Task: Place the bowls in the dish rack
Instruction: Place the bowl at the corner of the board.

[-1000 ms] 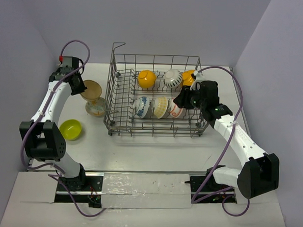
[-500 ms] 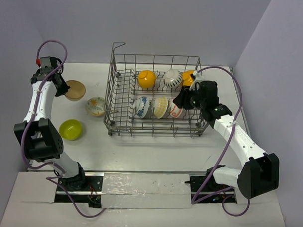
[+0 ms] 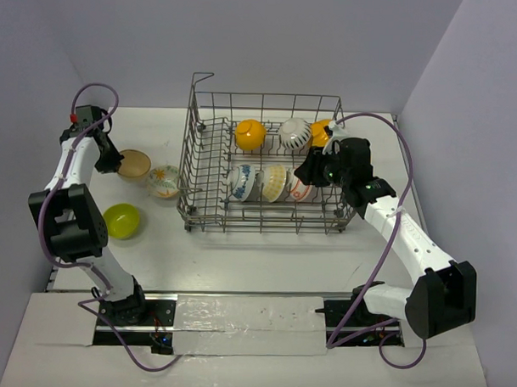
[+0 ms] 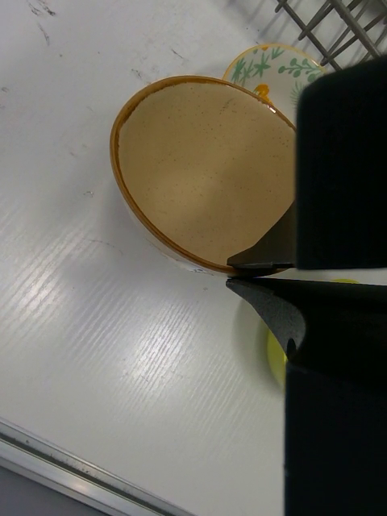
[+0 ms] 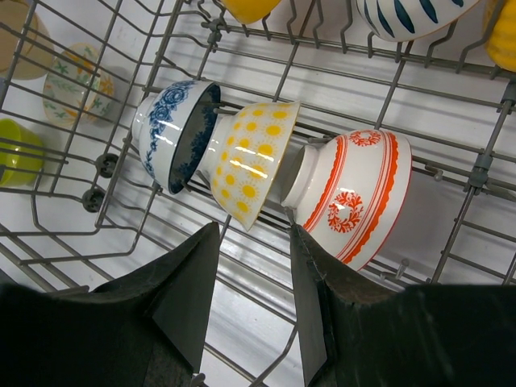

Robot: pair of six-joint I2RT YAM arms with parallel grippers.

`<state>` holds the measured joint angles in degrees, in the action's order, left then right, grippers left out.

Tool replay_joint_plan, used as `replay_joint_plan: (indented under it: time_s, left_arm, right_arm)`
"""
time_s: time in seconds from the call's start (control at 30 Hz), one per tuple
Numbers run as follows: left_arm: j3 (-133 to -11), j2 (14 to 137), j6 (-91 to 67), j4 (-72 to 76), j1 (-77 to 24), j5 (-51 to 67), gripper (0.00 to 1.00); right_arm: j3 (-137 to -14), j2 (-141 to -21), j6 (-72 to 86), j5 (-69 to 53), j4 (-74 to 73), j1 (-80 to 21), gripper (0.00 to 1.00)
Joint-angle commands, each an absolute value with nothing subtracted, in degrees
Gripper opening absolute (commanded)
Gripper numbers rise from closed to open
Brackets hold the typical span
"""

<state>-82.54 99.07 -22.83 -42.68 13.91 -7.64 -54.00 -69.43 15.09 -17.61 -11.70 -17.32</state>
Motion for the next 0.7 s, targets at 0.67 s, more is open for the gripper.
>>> replay_joint_plan:
  time_s: [0.67]
  left_arm:
    - [-79.37,102.39,-25.84,-37.00,17.05,-8.26,0.00]
  right_arm:
    - [-55.46,-68.20,14.24,-17.40,-10.90,-18.02,0.48]
